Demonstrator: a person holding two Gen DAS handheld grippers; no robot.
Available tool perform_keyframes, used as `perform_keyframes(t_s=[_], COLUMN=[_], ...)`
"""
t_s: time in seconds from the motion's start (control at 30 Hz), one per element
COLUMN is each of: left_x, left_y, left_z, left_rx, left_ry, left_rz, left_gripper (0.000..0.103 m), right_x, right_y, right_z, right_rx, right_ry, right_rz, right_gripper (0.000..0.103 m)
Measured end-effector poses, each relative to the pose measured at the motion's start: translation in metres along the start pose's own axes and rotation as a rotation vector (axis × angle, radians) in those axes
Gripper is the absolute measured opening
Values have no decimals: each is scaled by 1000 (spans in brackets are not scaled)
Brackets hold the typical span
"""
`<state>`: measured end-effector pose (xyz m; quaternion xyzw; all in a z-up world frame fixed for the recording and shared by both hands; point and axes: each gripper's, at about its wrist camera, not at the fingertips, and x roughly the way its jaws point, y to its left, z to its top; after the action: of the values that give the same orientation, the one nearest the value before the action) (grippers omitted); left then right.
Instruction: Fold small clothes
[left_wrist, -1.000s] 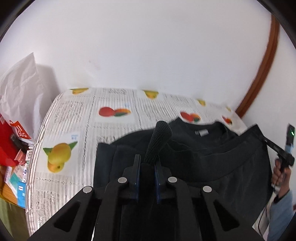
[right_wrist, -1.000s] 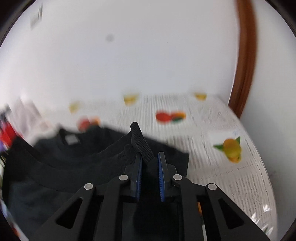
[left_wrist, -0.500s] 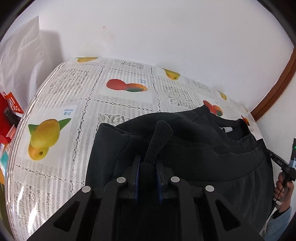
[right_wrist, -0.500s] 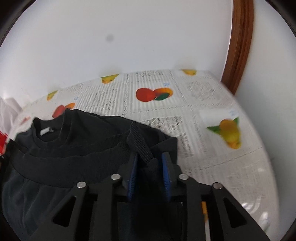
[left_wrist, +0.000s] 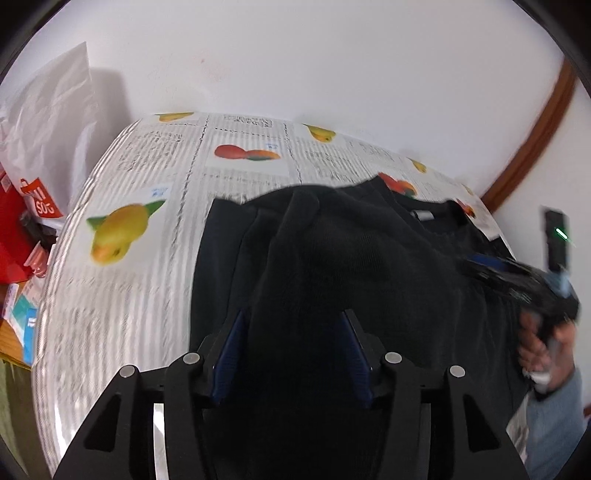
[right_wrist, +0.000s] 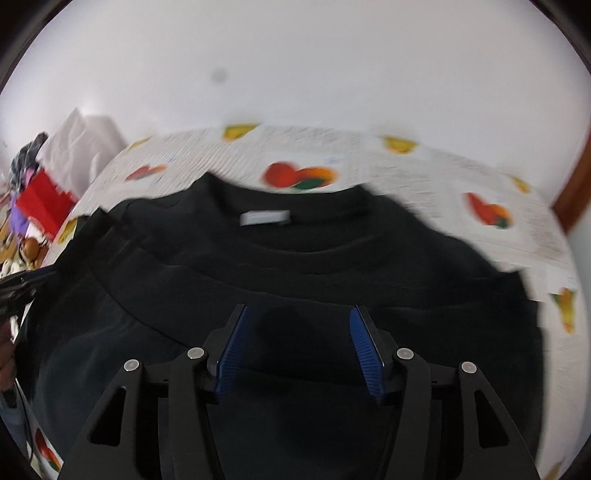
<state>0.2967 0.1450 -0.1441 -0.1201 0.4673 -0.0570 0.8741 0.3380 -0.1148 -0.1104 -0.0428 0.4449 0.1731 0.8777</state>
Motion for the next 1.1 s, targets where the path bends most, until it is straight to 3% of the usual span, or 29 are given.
perform_keyframes(t_s=[0.07, 0.13, 0.17, 0.2, 0.23, 0.27, 0.37, 0.57, 0.73, 0.83, 1.0, 1.1], left_x=[-8, -15, -16, -17, -18, -18, -17, -21, -28, -30, -31, -36], left_y=[1, 5, 6, 7, 9, 11, 17, 29, 32, 33, 38, 45], left_z=[-9, -20, -23, -27, -30, -33, -37, -44, -53, -60, -69, -76], left_rx=[13, 21, 20, 20, 19, 16, -12, -53, -49, -40, -56, -71], left_ry=[-10, -17, -18, -18, -18, -20, -20, -19, -13, -8, -1, -3], left_rz=[2, 3, 1, -4, -14, -22, -35, -63, -63, -49, -20, 0], left_gripper=[54, 54, 54, 54, 54, 55, 55, 55, 55, 56, 56, 56], right_x=[15, 19, 20, 20, 19, 19, 16, -18, 20, 25, 8, -25], right_y=[11, 23, 28, 34, 37, 41, 37, 24, 27, 26, 11, -11], right_z=[2, 1, 0, -1, -3, -5, -3, 13, 14, 6, 5, -10], right_rx=[0, -35, -68, -94, -113, -129, -105, -32, -45, -41, 21, 60], right_ry=[54, 44, 39, 32, 21, 20, 10, -125, -48, -75, -57, -118], right_rz=[26, -33, -36, -43, -83, -115, -108, -60, -101, -102, -75, -134], right_gripper=[56, 48, 25, 8, 4, 4, 3, 2, 2, 3, 18, 26])
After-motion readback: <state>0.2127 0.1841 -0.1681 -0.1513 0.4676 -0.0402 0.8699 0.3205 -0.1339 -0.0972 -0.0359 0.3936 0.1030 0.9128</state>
